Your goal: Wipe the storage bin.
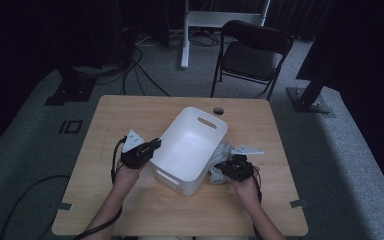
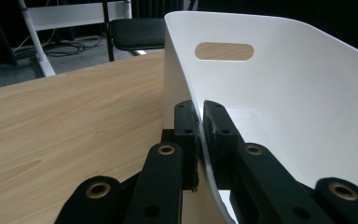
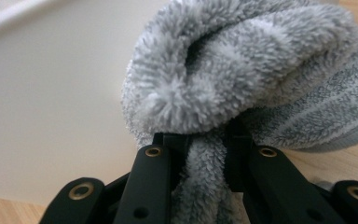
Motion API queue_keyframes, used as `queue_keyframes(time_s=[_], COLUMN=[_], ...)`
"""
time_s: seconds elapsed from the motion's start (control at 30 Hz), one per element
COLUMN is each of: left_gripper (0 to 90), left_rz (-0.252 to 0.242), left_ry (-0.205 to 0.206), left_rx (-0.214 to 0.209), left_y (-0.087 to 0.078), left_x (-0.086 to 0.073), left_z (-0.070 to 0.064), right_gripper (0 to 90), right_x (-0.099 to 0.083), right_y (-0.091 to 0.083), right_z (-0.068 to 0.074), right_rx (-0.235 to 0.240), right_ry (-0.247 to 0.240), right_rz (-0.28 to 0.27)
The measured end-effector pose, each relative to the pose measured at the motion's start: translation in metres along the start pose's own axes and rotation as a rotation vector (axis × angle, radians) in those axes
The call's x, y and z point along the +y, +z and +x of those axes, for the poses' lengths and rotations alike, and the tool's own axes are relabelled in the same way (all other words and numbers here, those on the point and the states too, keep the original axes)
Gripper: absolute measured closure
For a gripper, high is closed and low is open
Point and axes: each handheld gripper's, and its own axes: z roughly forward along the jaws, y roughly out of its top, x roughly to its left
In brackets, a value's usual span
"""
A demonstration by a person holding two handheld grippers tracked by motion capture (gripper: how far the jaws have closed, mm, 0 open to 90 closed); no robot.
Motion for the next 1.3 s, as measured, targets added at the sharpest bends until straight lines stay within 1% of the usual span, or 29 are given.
queue_keyframes(time_s=[0.07, 0.1, 0.43, 0.47, 0.57, 0.7, 0.73, 0.8, 0.83, 0.87, 0.9, 0.93, 1.03, 1.1, 1.17, 1.23, 1.27, 1.3], left_gripper=[84.8, 84.8, 84.4, 84.4, 84.4, 84.4, 84.4, 83.4, 83.1, 83.1, 83.1, 83.1, 83.4, 83.7, 83.5, 83.6, 83.6, 83.6], left_rz=[-0.001, 0.0, -0.002, -0.002, -0.002, -0.002, -0.004, -0.004, -0.004, 0.002, 0.004, 0.005, 0.009, 0.01, 0.009, 0.005, 0.005, 0.007], left_ry=[0.0, 0.0, -0.004, -0.003, -0.005, -0.008, -0.017, -0.016, -0.016, -0.007, -0.001, -0.001, 0.003, 0.016, 0.013, 0.005, 0.005, 0.009], left_rx=[0.0, 0.0, -0.003, -0.001, 0.003, 0.019, 0.015, 0.01, 0.01, 0.004, 0.003, -0.003, -0.006, -0.012, -0.039, -0.067, -0.067, -0.086], left_y=[0.0, 0.0, 0.001, 0.001, 0.001, 0.001, 0.001, 0.001, 0.001, 0.001, 0.001, 0.001, 0.001, 0.001, 0.0, -0.001, -0.001, -0.002], left_x=[0.0, 0.0, 0.0, 0.0, 0.0, 0.0, 0.0, 0.0, 0.0, 0.001, 0.001, 0.001, 0.002, 0.002, 0.001, 0.001, 0.001, 0.0], left_z=[0.0, 0.0, 0.0, 0.0, 0.0, -0.001, 0.0, 0.001, 0.001, 0.002, 0.002, 0.003, 0.004, 0.004, 0.007, 0.012, 0.012, 0.016], right_gripper=[76.6, 76.6, 76.6, 76.6, 76.6, 76.5, 76.5, 76.5, 76.5, 76.5, 76.5, 76.5, 76.3, 76.4, 76.4, 76.4, 76.4, 76.4], right_x=[-0.001, -0.002, -0.013, -0.014, -0.018, -0.017, -0.016, -0.015, -0.015, -0.014, -0.011, -0.01, -0.004, 0.0, 0.003, 0.006, 0.006, 0.007], right_y=[0.001, 0.003, 0.02, 0.022, 0.028, 0.027, 0.026, 0.023, 0.023, 0.02, 0.014, 0.011, -0.001, -0.01, -0.018, -0.027, -0.027, -0.031], right_z=[-0.001, -0.002, -0.01, -0.011, -0.014, -0.014, -0.014, -0.014, -0.014, -0.015, -0.019, -0.02, -0.025, -0.031, -0.039, -0.049, -0.049, -0.053], right_rx=[-0.001, -0.003, -0.029, -0.026, -0.028, -0.03, -0.029, -0.027, -0.027, -0.027, -0.013, -0.016, -0.03, -0.055, -0.084, -0.094, -0.094, -0.105], right_ry=[0.0, 0.002, 0.018, 0.029, 0.033, 0.033, 0.032, 0.012, 0.012, 0.012, 0.028, 0.028, 0.037, 0.041, 0.047, 0.072, 0.072, 0.077], right_rz=[0.002, 0.015, 0.076, 0.083, 0.098, 0.106, 0.107, 0.108, 0.108, 0.1, 0.08, 0.072, 0.034, 0.007, -0.015, -0.043, -0.043, -0.052])
